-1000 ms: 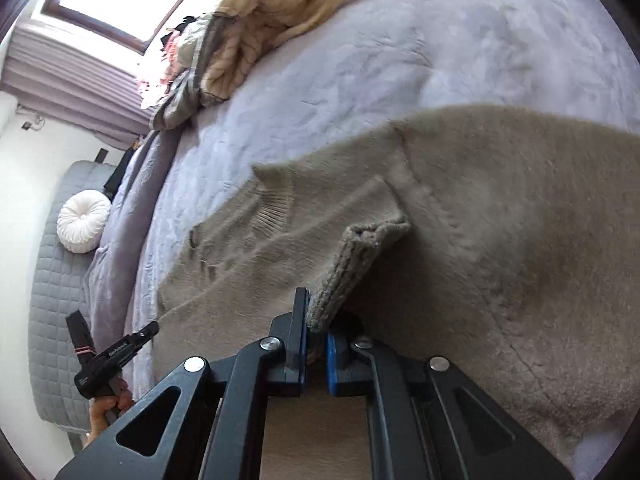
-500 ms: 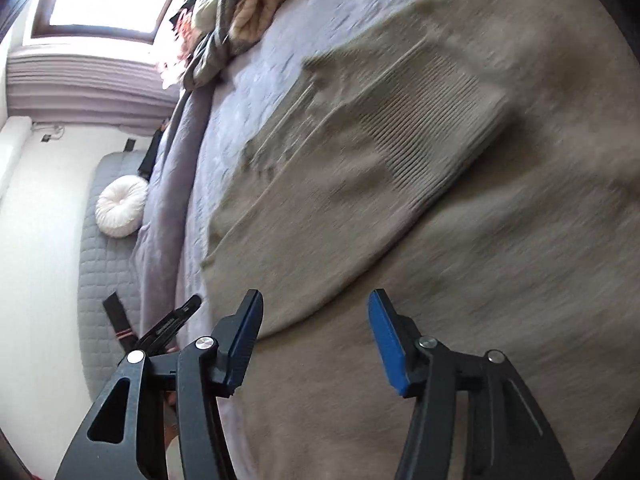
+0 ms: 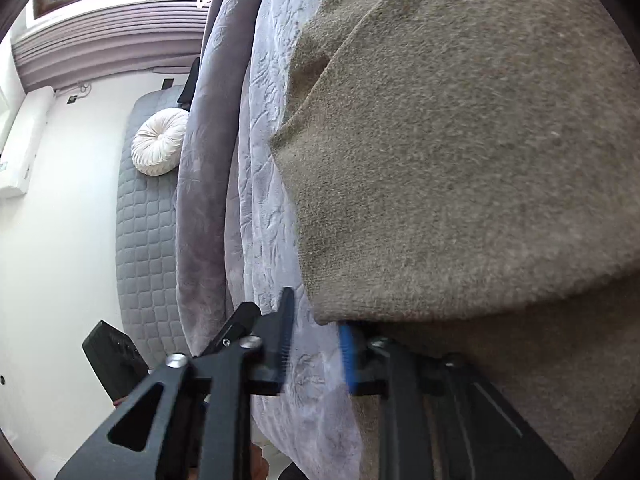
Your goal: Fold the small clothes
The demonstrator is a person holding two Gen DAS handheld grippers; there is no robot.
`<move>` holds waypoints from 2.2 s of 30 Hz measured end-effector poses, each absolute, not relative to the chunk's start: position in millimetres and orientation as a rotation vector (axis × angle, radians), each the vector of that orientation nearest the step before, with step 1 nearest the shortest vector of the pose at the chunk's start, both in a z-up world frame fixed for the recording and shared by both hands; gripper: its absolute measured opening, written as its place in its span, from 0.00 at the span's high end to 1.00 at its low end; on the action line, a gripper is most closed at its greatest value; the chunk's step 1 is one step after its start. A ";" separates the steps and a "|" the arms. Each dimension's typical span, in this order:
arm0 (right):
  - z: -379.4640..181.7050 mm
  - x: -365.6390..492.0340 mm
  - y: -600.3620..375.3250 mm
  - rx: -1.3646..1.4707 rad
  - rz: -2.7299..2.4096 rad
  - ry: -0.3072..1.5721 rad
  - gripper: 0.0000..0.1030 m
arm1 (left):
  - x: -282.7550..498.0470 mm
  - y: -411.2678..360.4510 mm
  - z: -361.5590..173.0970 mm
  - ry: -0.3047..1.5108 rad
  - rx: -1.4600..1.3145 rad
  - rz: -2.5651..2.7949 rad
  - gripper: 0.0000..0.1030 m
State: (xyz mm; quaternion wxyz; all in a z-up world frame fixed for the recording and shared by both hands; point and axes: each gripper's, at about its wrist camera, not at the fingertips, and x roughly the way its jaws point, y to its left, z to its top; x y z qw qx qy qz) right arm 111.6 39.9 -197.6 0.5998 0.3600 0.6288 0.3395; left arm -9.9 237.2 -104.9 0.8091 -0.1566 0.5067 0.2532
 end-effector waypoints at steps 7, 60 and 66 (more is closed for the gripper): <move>-212.7 97.2 58.3 0.712 0.799 1.516 0.93 | -19.0 243.8 -108.3 1.120 -0.418 0.513 0.05; -127.0 67.6 -377.5 1.006 0.121 1.141 0.62 | 62.7 -70.9 -104.7 1.298 -0.135 -0.074 0.05; -119.8 21.8 -461.2 1.049 -0.172 1.017 0.62 | 73.7 -94.8 -100.5 1.294 -0.128 -0.119 0.05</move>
